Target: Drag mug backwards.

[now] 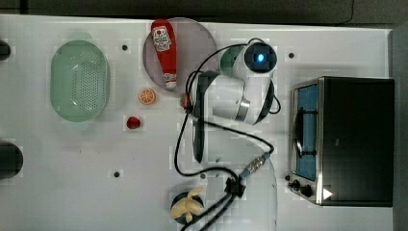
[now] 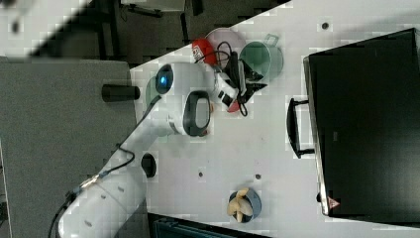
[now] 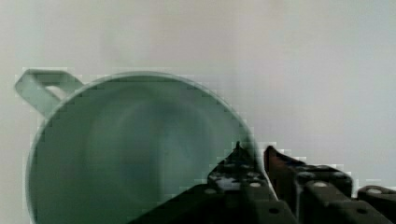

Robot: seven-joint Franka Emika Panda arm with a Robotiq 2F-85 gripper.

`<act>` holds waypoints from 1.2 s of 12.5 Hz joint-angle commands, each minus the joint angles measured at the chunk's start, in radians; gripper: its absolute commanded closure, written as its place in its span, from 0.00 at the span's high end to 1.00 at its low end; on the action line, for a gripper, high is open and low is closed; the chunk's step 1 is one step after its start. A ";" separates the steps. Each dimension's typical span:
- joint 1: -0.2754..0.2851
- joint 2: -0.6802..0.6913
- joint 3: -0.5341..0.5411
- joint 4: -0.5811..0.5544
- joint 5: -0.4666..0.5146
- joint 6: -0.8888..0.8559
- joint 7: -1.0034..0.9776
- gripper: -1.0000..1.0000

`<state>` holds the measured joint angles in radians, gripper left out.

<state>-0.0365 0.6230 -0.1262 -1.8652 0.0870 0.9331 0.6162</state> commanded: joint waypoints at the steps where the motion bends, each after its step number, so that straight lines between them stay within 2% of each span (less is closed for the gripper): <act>1: -0.002 -0.106 0.002 -0.162 0.018 0.059 0.012 0.17; 7: -0.004 -0.279 -0.025 -0.442 0.005 0.106 0.011 0.17; 15: -0.004 -0.391 -0.073 -0.633 0.004 0.114 0.011 0.17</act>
<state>-0.0536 0.2729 -0.1719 -2.4629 0.0775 1.0400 0.6177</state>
